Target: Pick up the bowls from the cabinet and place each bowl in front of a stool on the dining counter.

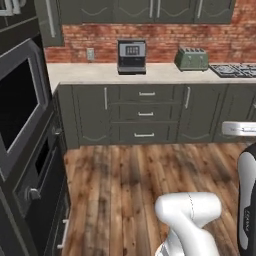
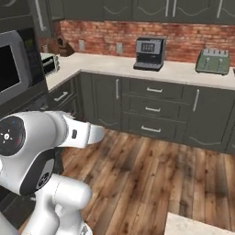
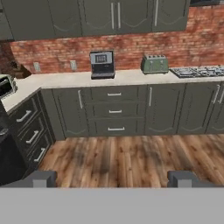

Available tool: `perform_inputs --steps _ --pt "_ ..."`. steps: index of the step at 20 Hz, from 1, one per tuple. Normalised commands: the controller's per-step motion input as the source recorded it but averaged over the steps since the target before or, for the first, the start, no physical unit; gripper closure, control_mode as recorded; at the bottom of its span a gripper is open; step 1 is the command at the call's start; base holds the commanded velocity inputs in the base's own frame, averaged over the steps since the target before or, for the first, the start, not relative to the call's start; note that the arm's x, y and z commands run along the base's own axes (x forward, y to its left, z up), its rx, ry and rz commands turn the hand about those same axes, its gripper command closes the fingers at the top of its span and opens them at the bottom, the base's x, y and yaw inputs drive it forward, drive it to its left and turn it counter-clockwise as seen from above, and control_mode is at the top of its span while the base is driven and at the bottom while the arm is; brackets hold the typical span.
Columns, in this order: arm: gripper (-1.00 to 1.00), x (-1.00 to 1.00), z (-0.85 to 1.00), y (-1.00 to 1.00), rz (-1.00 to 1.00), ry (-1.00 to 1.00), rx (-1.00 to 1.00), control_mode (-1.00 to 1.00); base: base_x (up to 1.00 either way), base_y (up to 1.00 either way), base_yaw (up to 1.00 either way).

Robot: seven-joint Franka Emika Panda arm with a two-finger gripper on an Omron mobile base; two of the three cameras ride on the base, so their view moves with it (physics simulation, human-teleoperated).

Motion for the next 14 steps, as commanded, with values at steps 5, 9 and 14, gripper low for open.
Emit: perform_inputs --steps 5,9,14 --pt "-1.0 0.0 0.0 0.0 0.0 0.0 0.0 1.0 1.0 0.0 0.03" --pt "-1.0 0.0 0.0 0.0 0.0 0.0 0.0 1.0 1.0 -0.01 0.13" --pt "-1.0 0.0 0.0 0.0 0.0 0.0 0.0 1.0 1.0 -0.03 0.3"
